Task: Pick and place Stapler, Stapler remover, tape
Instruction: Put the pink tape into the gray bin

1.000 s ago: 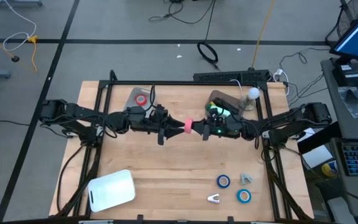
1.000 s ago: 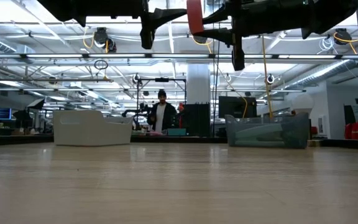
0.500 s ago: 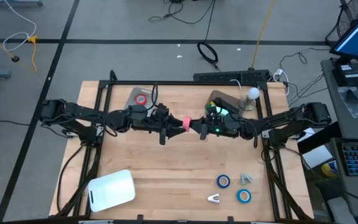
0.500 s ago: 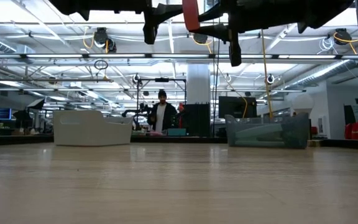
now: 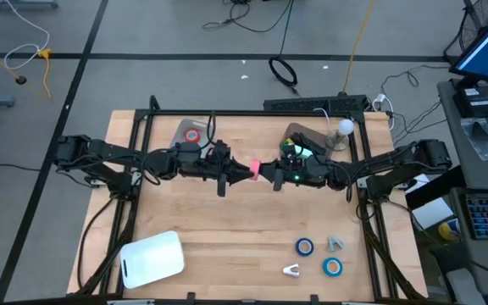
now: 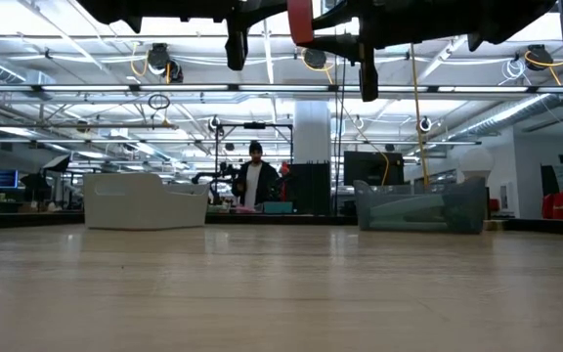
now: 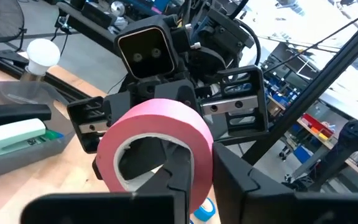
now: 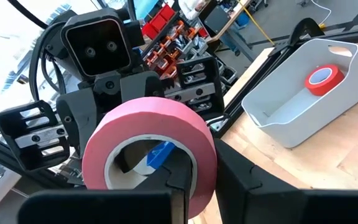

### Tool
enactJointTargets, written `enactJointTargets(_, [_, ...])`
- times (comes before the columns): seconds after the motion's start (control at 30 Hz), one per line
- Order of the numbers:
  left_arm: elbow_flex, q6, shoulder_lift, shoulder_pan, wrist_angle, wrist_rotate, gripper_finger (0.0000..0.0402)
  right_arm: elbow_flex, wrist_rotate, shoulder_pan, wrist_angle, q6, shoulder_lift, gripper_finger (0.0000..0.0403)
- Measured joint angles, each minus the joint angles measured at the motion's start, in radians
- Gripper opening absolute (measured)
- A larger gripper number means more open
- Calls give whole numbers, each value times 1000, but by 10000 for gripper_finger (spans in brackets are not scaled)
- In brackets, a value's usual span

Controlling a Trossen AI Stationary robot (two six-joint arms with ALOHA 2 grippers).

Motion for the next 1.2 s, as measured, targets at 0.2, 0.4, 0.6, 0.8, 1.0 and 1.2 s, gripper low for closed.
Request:
enactJointTargets(0.2, [1,15,0,1,-33,8,37,0,-41,-1,-9,-78,0,54])
enactJointTargets(0.4, [2,26,-22,31,-156,91,37,-3,-245,-12,-128,-131,-22,136])
enactJointTargets(0.6, [2,75,-103,87,-437,61,37,-3,-490,-34,-381,-90,-33,182])
enactJointTargets(0.8, [1,112,-218,143,-828,-67,37,-10,-543,-33,-445,-94,-45,192])
enactJointTargets(1.0, [0,114,-275,187,-1140,-239,37,-14,-553,-32,-411,-142,-53,188])
enactJointTargets(1.2, [0,159,-249,250,-1288,-326,37,-14,-550,-34,-316,-260,-60,191])
